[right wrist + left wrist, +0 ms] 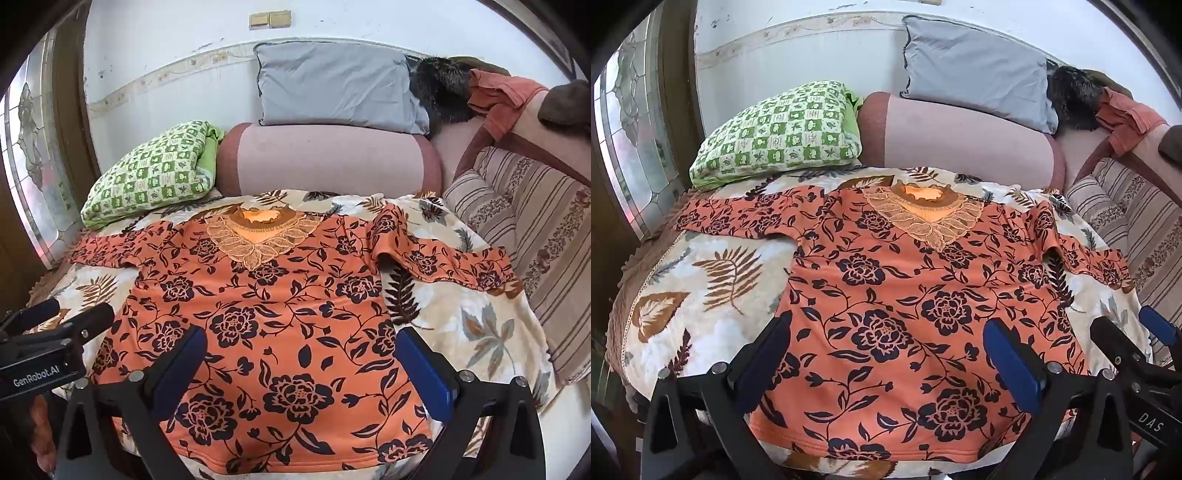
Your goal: Fold small clothes
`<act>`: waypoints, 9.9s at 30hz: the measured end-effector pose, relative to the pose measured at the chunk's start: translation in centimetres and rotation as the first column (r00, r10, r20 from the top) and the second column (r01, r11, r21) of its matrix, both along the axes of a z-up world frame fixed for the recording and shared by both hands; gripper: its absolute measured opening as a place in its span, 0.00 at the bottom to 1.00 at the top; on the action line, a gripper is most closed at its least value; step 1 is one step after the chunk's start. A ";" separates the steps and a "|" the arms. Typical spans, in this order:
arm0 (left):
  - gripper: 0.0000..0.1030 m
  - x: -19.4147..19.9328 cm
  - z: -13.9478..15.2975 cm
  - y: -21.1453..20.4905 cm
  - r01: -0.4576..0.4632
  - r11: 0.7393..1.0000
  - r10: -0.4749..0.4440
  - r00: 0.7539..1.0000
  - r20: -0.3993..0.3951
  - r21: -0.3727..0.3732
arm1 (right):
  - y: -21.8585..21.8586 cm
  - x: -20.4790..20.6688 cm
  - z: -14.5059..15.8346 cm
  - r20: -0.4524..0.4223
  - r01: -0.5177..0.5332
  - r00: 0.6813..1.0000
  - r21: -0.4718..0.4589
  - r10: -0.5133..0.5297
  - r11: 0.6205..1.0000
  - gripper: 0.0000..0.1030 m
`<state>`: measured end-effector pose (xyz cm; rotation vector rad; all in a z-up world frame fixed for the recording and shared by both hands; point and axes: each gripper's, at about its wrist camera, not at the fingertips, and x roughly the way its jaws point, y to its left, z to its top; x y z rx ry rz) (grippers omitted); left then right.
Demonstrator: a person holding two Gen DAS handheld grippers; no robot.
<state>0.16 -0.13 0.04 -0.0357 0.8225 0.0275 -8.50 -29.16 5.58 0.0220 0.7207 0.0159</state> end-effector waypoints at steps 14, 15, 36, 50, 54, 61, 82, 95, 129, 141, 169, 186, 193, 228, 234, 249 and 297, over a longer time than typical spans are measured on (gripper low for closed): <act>1.00 -0.3 -0.4 1.2 -0.016 0.999 0.017 1.000 0.006 -0.040 | 0.9 -0.1 0.9 0.023 -0.008 1.000 -0.021 0.009 1.000 1.00; 1.00 -0.3 -0.4 1.1 -0.017 0.999 0.017 1.000 0.006 -0.037 | 0.9 -0.1 0.9 0.024 -0.008 1.000 -0.022 0.008 1.000 1.00; 1.00 -0.4 -0.7 1.1 -0.011 1.000 0.011 1.000 -0.012 -0.028 | 1.1 -0.2 0.4 0.016 -0.002 1.000 -0.023 0.002 1.000 1.00; 1.00 -0.2 -0.7 1.5 -0.025 0.999 0.024 0.999 -0.021 -0.035 | 1.3 0.1 0.4 0.021 0.000 1.000 -0.022 0.000 1.000 1.00; 1.00 -0.1 -0.8 1.6 -0.026 0.999 0.025 0.999 -0.028 -0.032 | 1.4 0.3 0.2 0.012 0.002 1.000 -0.022 -0.002 1.000 1.00; 1.00 0.0 -0.9 1.6 -0.029 0.999 0.028 0.999 -0.031 -0.029 | 1.2 0.3 -0.2 0.007 0.006 1.000 -0.015 -0.006 1.000 1.00; 1.00 0.0 -1.0 1.7 -0.028 0.999 0.027 0.999 -0.032 -0.030 | 1.4 0.2 -0.3 0.002 0.008 1.000 -0.019 -0.008 1.000 1.00; 1.00 -0.1 -1.0 1.4 -0.028 0.999 0.027 0.999 -0.031 -0.029 | 1.6 0.3 -0.4 0.006 0.006 1.000 -0.016 -0.006 1.000 1.00; 1.00 13.3 -14.8 2.1 -0.009 0.999 0.016 0.973 -0.232 0.031 | -42.8 18.7 -16.6 -0.394 0.671 0.731 0.563 -0.557 0.483 0.82; 1.00 12.4 -16.7 2.6 0.026 1.000 -0.023 0.984 -0.175 0.011 | -43.4 21.6 -18.4 -0.456 0.732 0.675 0.517 -0.580 0.444 0.19; 1.00 4.3 -9.2 17.2 -0.126 0.976 0.130 0.991 0.010 -0.179 | 16.6 39.1 -12.9 -0.284 -0.176 0.900 0.458 0.331 0.871 0.32; 1.00 11.9 -8.2 30.2 -0.292 0.850 0.321 0.947 -0.009 -0.437 | 6.7 38.0 -20.2 -0.304 -0.025 0.906 0.653 0.293 0.757 1.00; 1.00 21.0 -11.2 43.8 -0.484 0.644 0.516 0.846 -0.131 -0.592 | 5.8 38.3 -19.5 -0.348 -0.009 0.888 0.643 0.302 0.766 1.00; 0.04 29.3 -0.7 37.1 -0.311 0.840 0.402 0.907 0.126 -0.444 | 5.5 38.6 -18.9 -0.355 -0.031 0.868 0.659 0.347 0.752 1.00; 0.04 28.6 9.7 14.1 0.156 0.945 -0.044 0.932 0.361 -0.286 | 0.1 34.2 -15.5 -0.223 -0.037 0.928 0.744 0.300 0.667 1.00; 0.89 28.9 -8.3 -10.3 0.442 0.897 -0.442 0.894 -0.069 -0.019 | -17.2 23.4 -15.1 -0.230 0.145 0.973 0.717 0.034 0.682 1.00; 0.77 37.6 -12.1 15.9 -0.278 0.960 0.274 0.958 -0.088 -0.041 | -9.6 38.4 -19.1 -0.353 0.126 0.922 0.666 0.161 0.735 0.99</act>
